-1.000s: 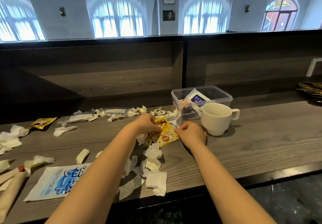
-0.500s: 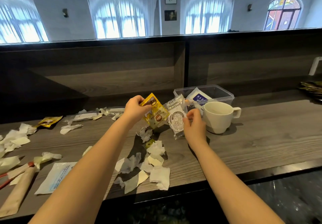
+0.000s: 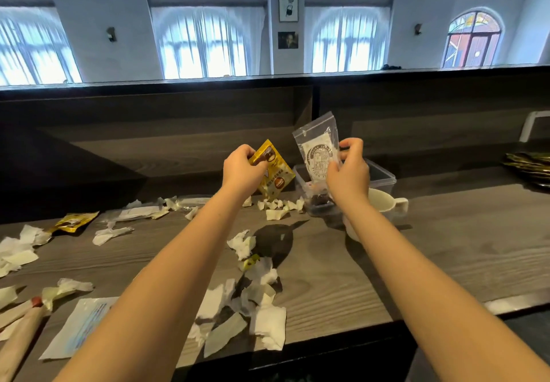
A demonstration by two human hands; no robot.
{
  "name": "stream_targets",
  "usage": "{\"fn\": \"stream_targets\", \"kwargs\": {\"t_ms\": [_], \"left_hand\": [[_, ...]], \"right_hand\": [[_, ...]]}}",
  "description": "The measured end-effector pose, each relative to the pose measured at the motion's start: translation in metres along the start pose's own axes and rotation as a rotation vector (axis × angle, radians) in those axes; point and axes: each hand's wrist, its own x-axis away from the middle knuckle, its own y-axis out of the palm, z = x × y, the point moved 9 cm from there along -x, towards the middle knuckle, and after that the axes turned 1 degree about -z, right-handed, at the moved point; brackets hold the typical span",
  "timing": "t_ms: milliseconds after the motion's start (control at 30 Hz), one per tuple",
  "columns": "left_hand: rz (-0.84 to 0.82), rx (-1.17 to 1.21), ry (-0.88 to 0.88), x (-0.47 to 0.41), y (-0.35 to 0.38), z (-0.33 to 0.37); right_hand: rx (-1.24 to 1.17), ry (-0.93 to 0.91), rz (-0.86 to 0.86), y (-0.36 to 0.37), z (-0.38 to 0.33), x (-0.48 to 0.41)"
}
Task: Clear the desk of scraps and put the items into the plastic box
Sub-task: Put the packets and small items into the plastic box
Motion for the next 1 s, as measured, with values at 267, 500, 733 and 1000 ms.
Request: {"fn": "stream_targets", "kwargs": {"t_ms": [267,500,733,1000], "left_hand": [[-0.03,0.12,0.031,-0.04,0.053,0.02],[-0.061,0.106,0.03,-0.067,0.099,0.018],[-0.078,0.087,0.004,-0.076,0.116,0.008],[-0.078,0.152,-0.048,-0.075,0.124,0.011]], "right_hand": [[0.412,0.072,-0.013,-0.033,0.047,-0.087],[0.697,0.055,-0.164,-0.01,0.087,-0.122],[0.807,0.213,-0.523,0.021,0.135,-0.123],[0.766,0.085,-0.527,0.024,0.113,-0.125]]}}
